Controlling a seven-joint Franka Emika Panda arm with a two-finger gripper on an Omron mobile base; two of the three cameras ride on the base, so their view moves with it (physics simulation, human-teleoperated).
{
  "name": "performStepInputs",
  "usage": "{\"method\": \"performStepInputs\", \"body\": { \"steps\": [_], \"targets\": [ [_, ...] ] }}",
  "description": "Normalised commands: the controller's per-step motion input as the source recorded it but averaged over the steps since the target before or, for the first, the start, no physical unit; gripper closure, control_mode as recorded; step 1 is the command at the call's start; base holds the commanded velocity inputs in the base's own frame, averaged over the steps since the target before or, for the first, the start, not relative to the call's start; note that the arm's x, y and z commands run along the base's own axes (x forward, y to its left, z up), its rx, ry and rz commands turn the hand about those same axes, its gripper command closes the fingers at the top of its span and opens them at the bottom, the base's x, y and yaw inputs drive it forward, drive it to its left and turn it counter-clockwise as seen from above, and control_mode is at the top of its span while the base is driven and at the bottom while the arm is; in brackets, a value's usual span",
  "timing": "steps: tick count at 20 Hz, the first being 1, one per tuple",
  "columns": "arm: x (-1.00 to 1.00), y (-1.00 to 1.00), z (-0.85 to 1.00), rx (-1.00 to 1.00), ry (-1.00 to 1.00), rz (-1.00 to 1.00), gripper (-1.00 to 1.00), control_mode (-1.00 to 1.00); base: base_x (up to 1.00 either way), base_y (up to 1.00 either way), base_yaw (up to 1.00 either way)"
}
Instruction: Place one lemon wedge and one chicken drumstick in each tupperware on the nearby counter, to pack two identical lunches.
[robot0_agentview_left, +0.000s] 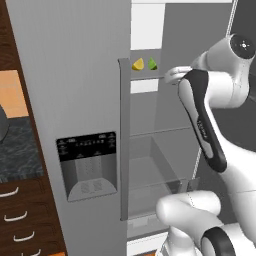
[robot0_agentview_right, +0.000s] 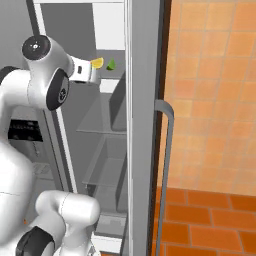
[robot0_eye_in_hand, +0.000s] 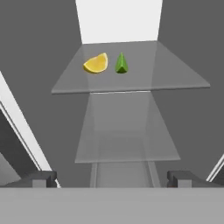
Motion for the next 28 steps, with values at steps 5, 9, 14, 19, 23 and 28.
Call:
{"method": "performStepInputs", "body": {
  "steps": [5, 9, 14, 19, 23, 28],
  "targets": [
    [0.94, -0.19, 0.0, 0.0, 0.16, 0.0, -1.0, -1.0, 0.0, 0.0, 0.0],
    [0.99, -0.01, 0.0, 0.0, 0.04, 0.0, -1.0, -1.0, 0.0, 0.0, 0.0],
    [0.98, 0.0, -0.02, 0.0, 0.02, 0.01, -1.0, -1.0, 0.0, 0.0, 0.0],
    [0.87, -0.02, -0.27, 0.0, 0.0, 0.01, -1.0, -1.0, 0.0, 0.0, 0.0],
    [0.86, -0.03, -0.26, 0.0, 0.0, 0.02, -1.0, -1.0, 0.0, 0.0, 0.0],
    [0.95, -0.01, -0.13, 0.0, 0.0, 0.01, -1.0, -1.0, 0.0, 0.0, 0.0]
  ]
}}
